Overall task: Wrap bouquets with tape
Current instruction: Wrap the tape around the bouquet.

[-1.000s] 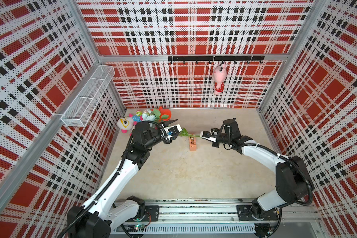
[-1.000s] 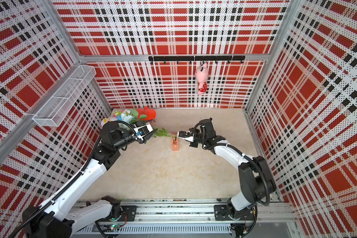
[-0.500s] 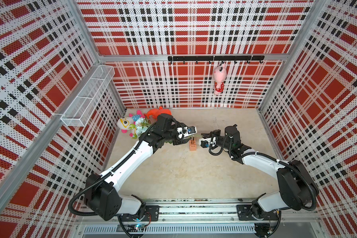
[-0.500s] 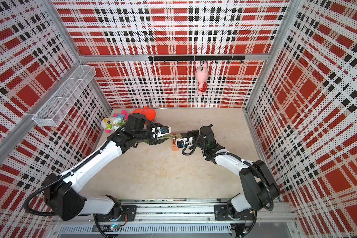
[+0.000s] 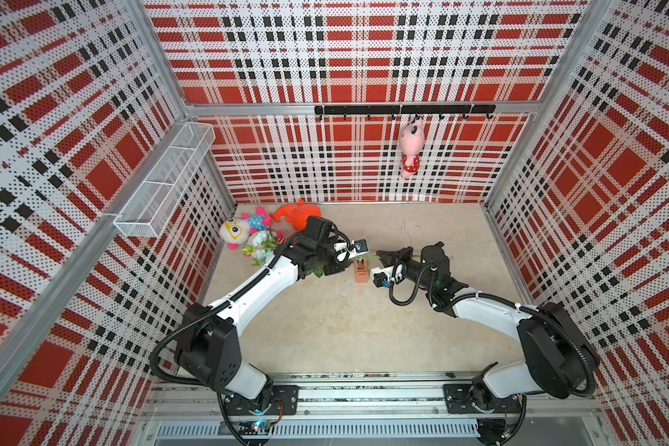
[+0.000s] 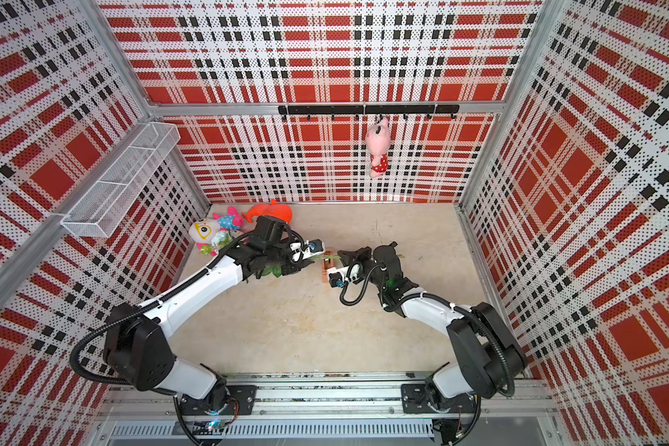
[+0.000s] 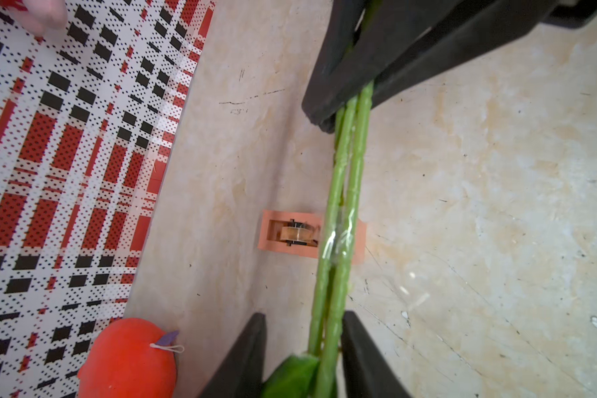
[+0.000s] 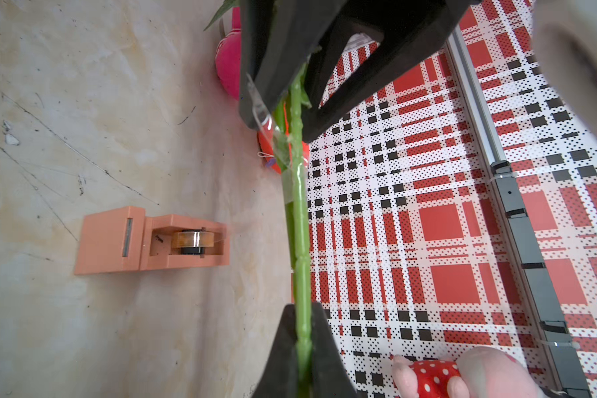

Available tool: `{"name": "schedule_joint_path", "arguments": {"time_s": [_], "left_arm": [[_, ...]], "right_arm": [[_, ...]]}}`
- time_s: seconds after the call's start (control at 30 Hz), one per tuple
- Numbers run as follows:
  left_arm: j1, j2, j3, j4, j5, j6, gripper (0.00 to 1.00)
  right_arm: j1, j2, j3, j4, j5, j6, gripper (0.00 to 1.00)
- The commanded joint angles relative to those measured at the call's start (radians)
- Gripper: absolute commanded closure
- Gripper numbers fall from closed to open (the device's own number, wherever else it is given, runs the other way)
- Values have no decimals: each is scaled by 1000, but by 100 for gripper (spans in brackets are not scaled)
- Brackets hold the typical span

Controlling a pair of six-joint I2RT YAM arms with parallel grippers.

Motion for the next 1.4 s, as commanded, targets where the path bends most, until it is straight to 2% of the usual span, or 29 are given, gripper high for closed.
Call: {"name": "schedule_joint_path", "arguments": {"time_s": [0.0, 0.07, 0.13, 0.23, 0.33, 0.37, 0.4, 0.43, 0.53, 0.57, 0.63, 0.77, 0.93, 1.1, 1.23, 1.37], "left_arm": [[17, -13, 24, -25, 24, 25, 80], [15, -14, 27, -25, 18, 27, 89], [9, -16, 30, -22, -1, 30, 99], [-7, -33, 10, 34, -40, 26, 100], [-42, -65, -41, 119, -130, 24, 100], [-54, -75, -58, 141, -158, 27, 100], [-69, -86, -75, 168, -197, 31, 100], [-82, -98, -93, 197, -233, 32, 100], [-112, -143, -152, 283, -312, 60, 100], [-123, -159, -176, 318, -335, 73, 100], [-154, -197, -230, 405, -392, 113, 100], [-207, -243, -313, 541, -489, 180, 100], [-247, -270, -396, 681, -551, 243, 100], [-253, -277, -414, 712, -541, 257, 100], [-253, -263, -411, 714, -534, 260, 100], [-256, -244, -400, 712, -527, 259, 100]], "right_arm": [[9, -17, -3, 97, 18, -32, 100], [9, -13, 2, 76, 29, -12, 97], [9, -22, 41, -73, 18, 15, 73], [9, -46, 119, -326, -27, 140, 41], [8, -91, 171, -521, -81, 275, 21], [1, -112, 188, -588, -120, 322, 15], [-15, -136, 210, -669, -184, 373, 5], [-44, -155, 240, -728, -249, 469, 0], [-162, -184, 351, -829, -426, 768, 0], [-189, -189, 380, -846, -443, 836, 0], [-218, -186, 446, -913, -424, 884, 0], [-221, -103, 599, -1056, -383, 896, 0], [-219, 121, 852, -1311, -469, 853, 0], [-212, 317, 1061, -1530, -480, 753, 3], [-183, 388, 1082, -1597, -468, 680, 4], [-173, 452, 1092, -1609, -481, 653, 11]]}}
